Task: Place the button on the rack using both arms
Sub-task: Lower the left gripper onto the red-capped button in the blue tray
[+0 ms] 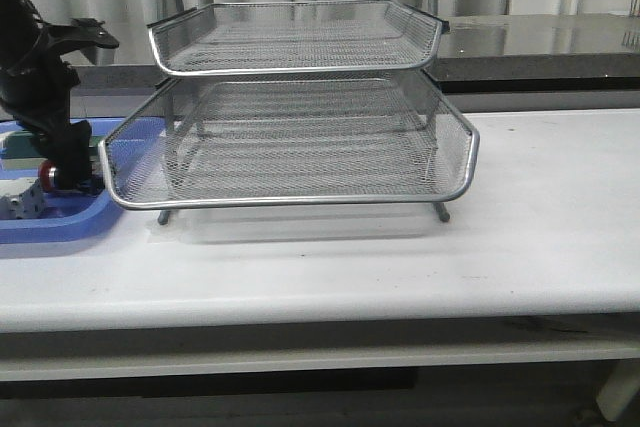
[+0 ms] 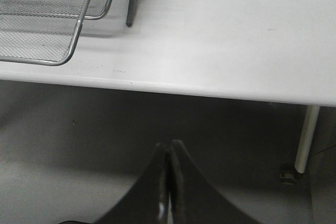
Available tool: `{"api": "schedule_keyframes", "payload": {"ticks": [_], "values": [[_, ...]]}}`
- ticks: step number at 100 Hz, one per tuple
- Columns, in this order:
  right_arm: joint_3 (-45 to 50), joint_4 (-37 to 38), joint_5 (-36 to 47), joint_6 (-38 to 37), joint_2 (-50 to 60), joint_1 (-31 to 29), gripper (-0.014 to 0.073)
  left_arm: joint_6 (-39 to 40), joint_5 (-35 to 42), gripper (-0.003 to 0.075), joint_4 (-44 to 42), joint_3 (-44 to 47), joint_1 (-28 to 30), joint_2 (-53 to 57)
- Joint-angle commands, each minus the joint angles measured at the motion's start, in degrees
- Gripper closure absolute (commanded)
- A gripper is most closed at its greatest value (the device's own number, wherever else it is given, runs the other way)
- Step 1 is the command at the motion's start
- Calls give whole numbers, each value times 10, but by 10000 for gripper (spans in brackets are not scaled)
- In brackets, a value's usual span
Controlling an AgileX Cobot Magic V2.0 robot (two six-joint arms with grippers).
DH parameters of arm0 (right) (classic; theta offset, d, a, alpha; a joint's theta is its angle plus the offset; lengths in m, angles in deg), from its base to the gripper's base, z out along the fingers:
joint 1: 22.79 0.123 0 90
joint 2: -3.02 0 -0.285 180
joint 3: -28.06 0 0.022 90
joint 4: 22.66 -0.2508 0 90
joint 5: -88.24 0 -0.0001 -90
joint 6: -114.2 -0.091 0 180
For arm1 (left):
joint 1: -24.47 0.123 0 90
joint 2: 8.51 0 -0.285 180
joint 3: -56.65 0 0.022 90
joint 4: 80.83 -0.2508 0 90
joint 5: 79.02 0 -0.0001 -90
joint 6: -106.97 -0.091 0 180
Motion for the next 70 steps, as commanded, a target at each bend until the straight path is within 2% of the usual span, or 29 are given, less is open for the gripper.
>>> {"api": "schedule_keyframes", "payload": {"ticks": [1, 70], "values": [[-14, 0, 32, 2, -1, -3, 662, -1, 21, 80, 5, -19, -5, 31], [-14, 0, 32, 2, -1, -3, 662, -18, 34, 80, 3, -30, -18, -7]]}}
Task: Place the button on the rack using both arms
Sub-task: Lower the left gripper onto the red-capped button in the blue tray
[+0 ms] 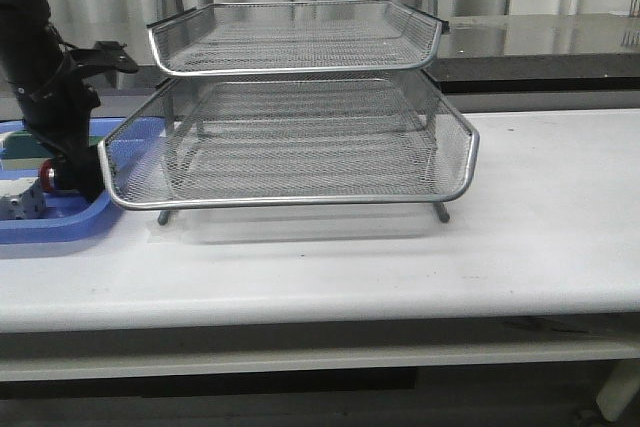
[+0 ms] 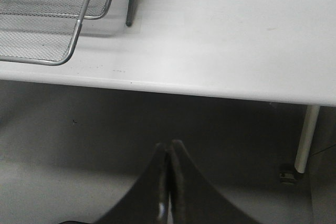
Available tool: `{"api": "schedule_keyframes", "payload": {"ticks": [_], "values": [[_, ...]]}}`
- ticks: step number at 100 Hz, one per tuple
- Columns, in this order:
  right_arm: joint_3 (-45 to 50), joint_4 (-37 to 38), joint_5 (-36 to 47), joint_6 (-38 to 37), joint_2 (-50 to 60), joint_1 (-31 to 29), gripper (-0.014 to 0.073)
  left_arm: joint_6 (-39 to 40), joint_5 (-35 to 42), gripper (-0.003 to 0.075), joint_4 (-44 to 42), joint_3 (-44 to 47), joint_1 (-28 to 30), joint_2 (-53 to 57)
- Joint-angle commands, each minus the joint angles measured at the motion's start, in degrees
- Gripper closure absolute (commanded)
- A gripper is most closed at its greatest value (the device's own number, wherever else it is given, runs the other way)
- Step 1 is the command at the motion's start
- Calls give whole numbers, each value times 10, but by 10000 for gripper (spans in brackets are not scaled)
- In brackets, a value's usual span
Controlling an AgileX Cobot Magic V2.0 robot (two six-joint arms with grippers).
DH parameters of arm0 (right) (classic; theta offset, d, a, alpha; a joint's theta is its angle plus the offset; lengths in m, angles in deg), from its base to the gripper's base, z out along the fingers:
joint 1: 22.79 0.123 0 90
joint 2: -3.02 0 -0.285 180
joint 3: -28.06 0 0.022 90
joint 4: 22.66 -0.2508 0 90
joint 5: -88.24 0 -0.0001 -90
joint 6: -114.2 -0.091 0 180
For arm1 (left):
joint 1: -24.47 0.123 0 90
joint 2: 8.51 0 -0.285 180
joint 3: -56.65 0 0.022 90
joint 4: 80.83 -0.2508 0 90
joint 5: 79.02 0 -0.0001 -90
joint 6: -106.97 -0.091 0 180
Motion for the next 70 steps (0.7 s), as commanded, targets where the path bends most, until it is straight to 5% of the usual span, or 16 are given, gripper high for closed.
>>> {"api": "schedule_keyframes", "payload": {"ticks": [1, 37, 70], "values": [[-14, 0, 32, 2, -1, -3, 662, 0, 15, 80, 3, -17, -3, 28], [-14, 0, 32, 2, -1, -3, 662, 0, 6, 112, 3, -17, -4, 25], [-14, 0, 32, 2, -1, -3, 662, 0, 1, 577, 3, -29, -4, 25]]}}
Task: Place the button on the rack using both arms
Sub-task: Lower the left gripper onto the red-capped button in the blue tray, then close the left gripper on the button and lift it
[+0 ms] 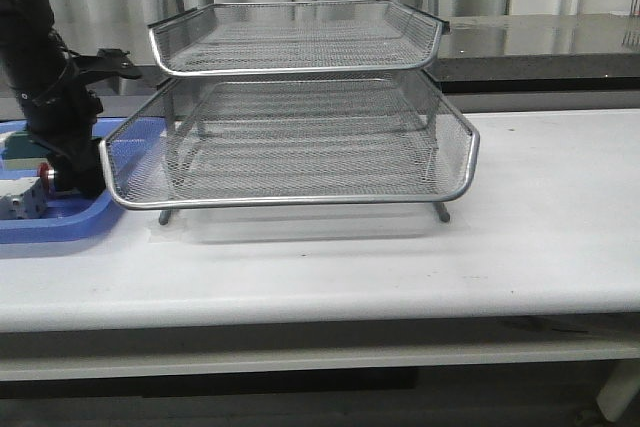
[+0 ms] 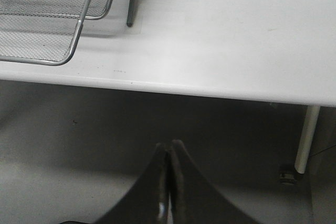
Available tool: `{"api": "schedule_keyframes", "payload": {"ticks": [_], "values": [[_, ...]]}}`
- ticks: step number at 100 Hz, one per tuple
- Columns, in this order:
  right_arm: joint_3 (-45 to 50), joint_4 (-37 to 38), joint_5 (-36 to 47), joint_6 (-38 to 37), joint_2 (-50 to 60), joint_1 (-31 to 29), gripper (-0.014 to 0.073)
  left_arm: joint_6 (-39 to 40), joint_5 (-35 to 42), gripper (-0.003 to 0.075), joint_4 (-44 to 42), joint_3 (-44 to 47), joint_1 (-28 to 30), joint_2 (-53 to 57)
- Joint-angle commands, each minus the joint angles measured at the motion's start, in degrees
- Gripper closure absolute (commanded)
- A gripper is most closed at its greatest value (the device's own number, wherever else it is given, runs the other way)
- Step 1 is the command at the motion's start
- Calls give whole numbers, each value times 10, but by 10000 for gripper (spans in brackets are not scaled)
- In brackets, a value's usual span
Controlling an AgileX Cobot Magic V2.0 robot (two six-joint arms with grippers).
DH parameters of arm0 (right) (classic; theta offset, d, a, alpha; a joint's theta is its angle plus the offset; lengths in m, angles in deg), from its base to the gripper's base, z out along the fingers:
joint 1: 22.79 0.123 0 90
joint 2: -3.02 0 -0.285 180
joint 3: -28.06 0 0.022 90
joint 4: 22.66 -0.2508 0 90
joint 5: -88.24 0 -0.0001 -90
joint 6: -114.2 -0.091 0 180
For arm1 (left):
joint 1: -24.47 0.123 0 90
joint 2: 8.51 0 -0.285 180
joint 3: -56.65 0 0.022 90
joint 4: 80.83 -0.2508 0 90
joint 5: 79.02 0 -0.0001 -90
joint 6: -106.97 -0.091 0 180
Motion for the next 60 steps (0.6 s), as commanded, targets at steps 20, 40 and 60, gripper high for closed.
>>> {"api": "schedule_keyframes", "payload": {"ticks": [20, 40, 60], "values": [[-14, 0, 32, 2, -2, -3, 662, 3, -24, 732, 1, -66, -3, 32], [-14, 0, 32, 2, -2, -3, 662, 7, -99, 741, 1, -134, -3, 33], [-14, 0, 32, 2, -2, -3, 662, 12, -201, 741, 1, -207, -3, 33]]}}
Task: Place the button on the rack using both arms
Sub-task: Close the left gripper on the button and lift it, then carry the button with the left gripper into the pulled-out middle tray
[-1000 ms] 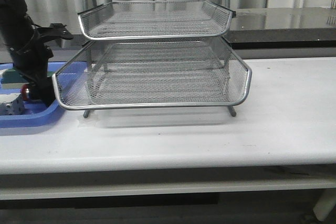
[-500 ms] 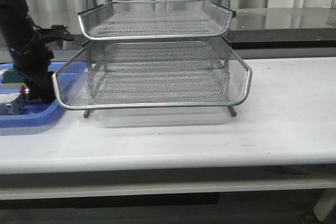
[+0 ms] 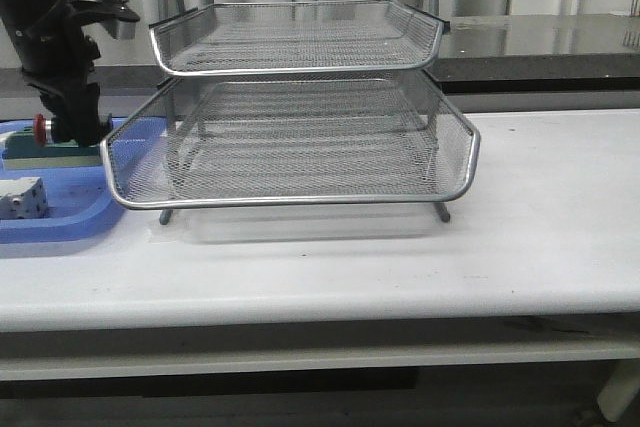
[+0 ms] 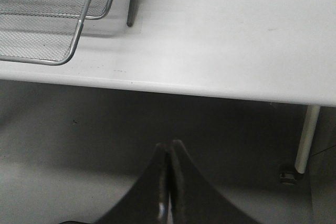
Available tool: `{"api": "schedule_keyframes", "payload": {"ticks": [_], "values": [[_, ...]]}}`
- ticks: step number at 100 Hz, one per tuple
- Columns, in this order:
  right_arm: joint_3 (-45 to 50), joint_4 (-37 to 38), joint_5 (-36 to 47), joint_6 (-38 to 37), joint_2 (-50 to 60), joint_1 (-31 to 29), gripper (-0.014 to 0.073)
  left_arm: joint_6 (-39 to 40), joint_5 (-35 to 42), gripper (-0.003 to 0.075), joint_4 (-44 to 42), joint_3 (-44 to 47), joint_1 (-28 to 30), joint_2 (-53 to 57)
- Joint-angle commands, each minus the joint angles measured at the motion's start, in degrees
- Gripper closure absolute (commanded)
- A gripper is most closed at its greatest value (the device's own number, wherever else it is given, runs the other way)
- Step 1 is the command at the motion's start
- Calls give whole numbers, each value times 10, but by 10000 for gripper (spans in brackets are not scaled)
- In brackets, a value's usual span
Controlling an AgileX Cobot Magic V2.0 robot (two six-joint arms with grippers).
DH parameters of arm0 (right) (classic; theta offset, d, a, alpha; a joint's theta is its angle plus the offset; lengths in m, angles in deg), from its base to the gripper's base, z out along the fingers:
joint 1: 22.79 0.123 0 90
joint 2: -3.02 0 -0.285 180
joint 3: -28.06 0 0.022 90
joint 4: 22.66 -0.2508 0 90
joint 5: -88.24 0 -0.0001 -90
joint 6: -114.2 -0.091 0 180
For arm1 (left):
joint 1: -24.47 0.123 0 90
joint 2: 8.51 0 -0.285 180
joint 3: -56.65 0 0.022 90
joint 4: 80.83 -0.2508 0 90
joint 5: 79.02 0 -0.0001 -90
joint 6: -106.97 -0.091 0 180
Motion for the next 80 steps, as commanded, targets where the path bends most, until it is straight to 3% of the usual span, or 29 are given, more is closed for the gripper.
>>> {"api": "schedule_keyframes", "payload": {"ticks": [1, 48, 80], "values": [[-14, 0, 32, 2, -2, -3, 662, 14, -38, 741, 3, -46, -3, 42], [-14, 0, 31, 2, -2, -3, 662, 109, -38, 741, 2, -61, -2, 68], [-14, 0, 31, 2, -2, -3, 662, 124, -38, 741, 2, -32, -2, 131]]}}
